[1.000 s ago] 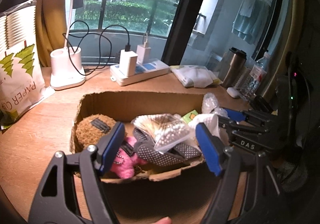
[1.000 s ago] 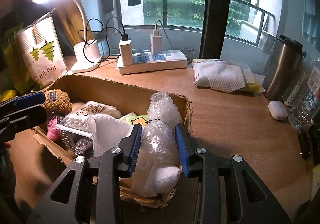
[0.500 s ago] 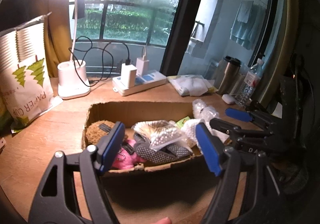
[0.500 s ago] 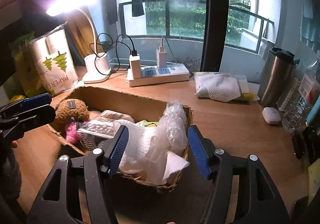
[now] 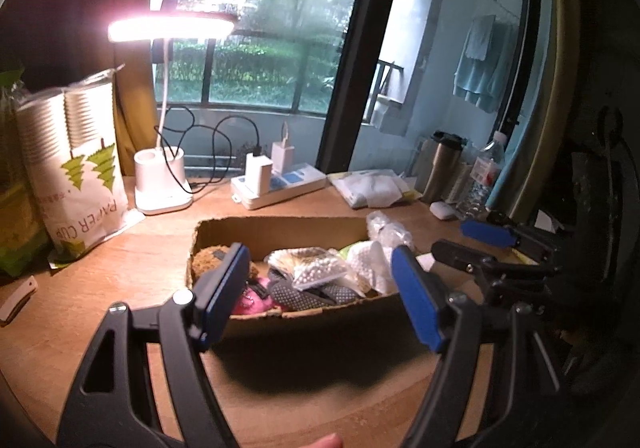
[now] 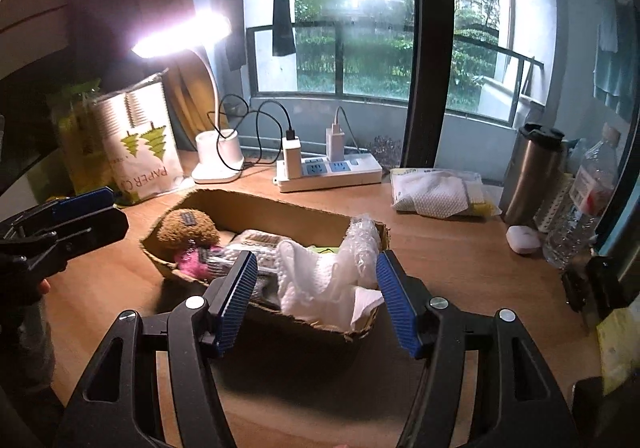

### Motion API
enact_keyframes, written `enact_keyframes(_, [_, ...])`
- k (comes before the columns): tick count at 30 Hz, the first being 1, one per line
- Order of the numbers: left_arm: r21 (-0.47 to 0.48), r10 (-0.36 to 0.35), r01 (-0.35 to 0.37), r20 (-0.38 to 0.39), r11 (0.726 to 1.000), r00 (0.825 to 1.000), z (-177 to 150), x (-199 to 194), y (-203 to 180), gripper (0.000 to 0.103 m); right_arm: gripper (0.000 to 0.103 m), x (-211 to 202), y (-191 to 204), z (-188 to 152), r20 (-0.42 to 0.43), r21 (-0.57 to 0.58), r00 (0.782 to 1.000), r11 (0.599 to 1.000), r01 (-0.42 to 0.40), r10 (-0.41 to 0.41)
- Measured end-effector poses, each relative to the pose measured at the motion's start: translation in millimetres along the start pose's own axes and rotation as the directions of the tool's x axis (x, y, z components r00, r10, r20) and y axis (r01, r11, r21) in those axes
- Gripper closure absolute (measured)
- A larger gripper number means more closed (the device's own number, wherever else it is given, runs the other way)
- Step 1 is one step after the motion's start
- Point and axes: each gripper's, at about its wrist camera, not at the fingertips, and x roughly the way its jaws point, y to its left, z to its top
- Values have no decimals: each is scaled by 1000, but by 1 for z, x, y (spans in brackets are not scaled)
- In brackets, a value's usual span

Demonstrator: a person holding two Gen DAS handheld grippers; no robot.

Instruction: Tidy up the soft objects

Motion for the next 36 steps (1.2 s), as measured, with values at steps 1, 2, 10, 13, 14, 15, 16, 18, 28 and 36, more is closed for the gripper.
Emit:
enact_keyframes(1, [3,1,-1,4,1000,1000,-1,-3,-1,28,38,-3,1,0,4,0,1000,1000,1,-1])
enact_keyframes(2, [6,2,-2,9,1000,1000,-2,-8,-3,28,38,-7,3,0,9,-1,1000,1000,2,-2])
enact_keyframes(10, [10,8,-9,42,1000,999,-8,-38,-10,24,38,-39,13,-5,45,-8,999,1000,9,-8])
enact_keyframes(13, [7,11,-12,62,1000,998,-9,-49,-11,13,38,-51,16,-7,57,-7,998,1000,13,-13])
enact_keyframes(14, [4,10,-10,72,1000,997,-10,-54,-12,13,38,-56,17,-9,62,-7,998,1000,15,-14])
enact_keyframes(15, [4,7,-7,75,1000,997,-11,-57,-13,13,38,-61,19,-10,69,-8,997,1000,16,-16])
enact_keyframes(16, [6,4,-5,79,1000,997,-12,-62,-14,12,38,-65,20,-10,73,-9,997,1000,18,-17])
enact_keyframes(18, [11,6,-7,88,1000,996,-13,-68,-16,12,38,-72,22,-12,83,-12,996,1000,21,-20])
enact_keyframes(28, [29,32,-37,165,999,986,-15,-111,-29,11,36,-116,33,-18,144,-17,989,999,36,-33])
enact_keyframes(36, [69,55,-75,253,995,966,-1,-148,-45,11,24,-158,40,-10,214,-1,975,999,53,-52])
